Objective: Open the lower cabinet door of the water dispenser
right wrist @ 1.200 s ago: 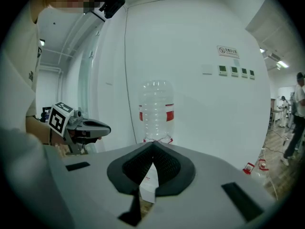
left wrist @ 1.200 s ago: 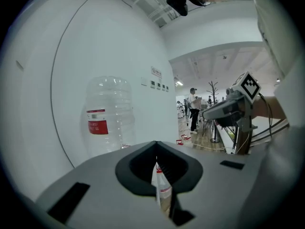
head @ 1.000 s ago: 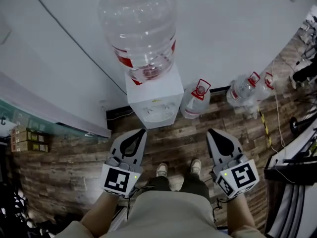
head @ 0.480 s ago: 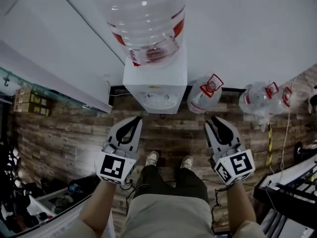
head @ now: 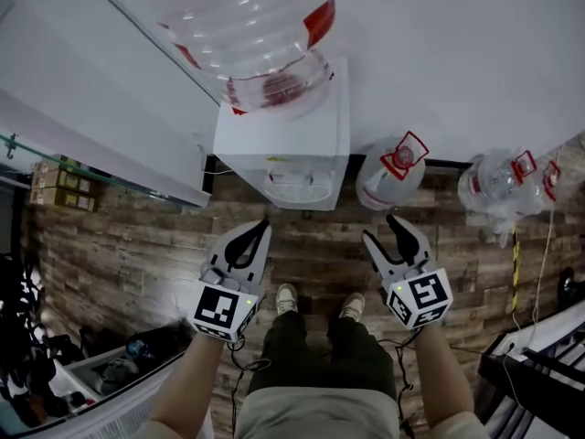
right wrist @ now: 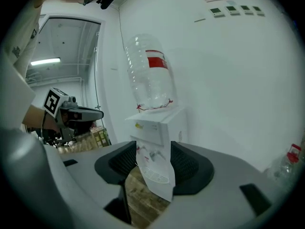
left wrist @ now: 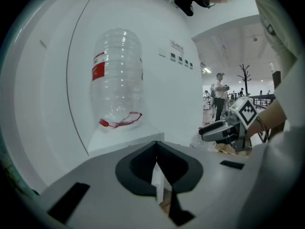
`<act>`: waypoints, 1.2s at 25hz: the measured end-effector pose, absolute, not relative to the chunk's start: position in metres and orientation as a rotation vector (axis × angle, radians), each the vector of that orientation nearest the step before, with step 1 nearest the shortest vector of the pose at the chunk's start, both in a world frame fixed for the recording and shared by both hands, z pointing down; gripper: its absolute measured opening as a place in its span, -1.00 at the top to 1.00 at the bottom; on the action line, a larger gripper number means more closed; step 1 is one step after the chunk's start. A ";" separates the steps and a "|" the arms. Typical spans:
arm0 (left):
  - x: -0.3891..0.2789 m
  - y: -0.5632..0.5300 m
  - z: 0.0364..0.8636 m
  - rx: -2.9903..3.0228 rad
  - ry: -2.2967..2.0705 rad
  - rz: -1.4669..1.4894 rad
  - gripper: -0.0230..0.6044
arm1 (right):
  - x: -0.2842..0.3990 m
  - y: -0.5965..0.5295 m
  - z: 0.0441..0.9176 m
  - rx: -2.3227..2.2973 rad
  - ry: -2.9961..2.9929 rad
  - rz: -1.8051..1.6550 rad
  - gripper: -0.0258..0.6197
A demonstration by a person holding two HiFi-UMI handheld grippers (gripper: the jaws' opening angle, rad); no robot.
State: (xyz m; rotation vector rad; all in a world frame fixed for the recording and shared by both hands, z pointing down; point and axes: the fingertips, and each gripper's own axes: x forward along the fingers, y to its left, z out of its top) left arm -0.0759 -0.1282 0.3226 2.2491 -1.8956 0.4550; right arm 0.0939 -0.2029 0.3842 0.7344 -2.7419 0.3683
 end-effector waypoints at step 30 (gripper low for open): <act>-0.083 -0.184 0.639 2.221 -1.723 0.515 0.91 | 0.029 -0.269 0.699 0.591 -2.668 0.344 0.09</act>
